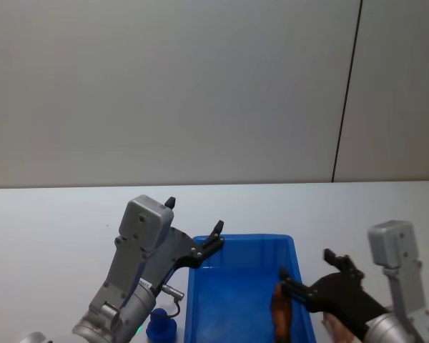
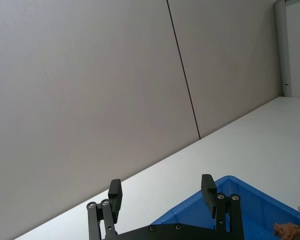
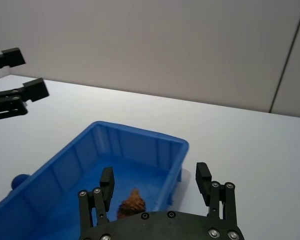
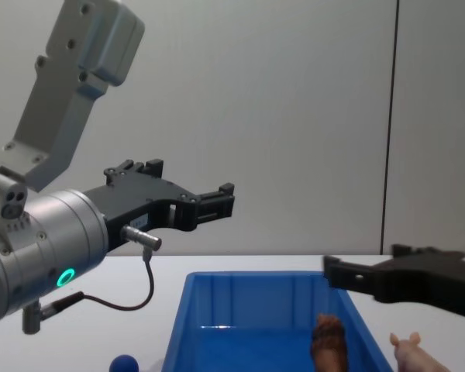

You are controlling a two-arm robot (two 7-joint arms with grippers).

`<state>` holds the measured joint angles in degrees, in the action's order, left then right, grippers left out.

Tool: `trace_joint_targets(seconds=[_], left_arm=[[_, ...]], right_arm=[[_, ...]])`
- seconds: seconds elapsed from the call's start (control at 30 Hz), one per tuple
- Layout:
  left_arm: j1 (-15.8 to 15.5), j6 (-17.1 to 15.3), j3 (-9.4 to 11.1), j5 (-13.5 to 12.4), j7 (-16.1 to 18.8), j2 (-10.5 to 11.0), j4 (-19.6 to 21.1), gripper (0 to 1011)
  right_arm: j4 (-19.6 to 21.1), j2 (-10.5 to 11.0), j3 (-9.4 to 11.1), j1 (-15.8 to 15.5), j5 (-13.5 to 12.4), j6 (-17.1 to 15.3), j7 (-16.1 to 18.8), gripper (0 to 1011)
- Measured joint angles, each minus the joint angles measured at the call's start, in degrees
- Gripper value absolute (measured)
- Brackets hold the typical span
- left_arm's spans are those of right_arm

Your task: Pick up the two dolls from the table and place them into the box.

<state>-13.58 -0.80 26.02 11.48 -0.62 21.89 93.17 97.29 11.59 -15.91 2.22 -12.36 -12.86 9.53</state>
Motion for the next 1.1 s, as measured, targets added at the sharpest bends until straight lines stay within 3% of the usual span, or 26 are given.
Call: trace_joint_targets(seconds=[0.5, 1.1], left_arm=[[0.0, 0.0, 0.0, 0.0, 0.0, 0.0, 0.0, 1002], [0.0, 0.0, 0.0, 0.0, 0.0, 0.0, 0.0, 1002]], right_arm=[[4.8, 3.1, 1.8, -5.3, -1.6, -2.0, -7.2, 1001], [2.5, 3.7, 2.3, -7.7, -3.7, -3.3, -7.6, 1001]])
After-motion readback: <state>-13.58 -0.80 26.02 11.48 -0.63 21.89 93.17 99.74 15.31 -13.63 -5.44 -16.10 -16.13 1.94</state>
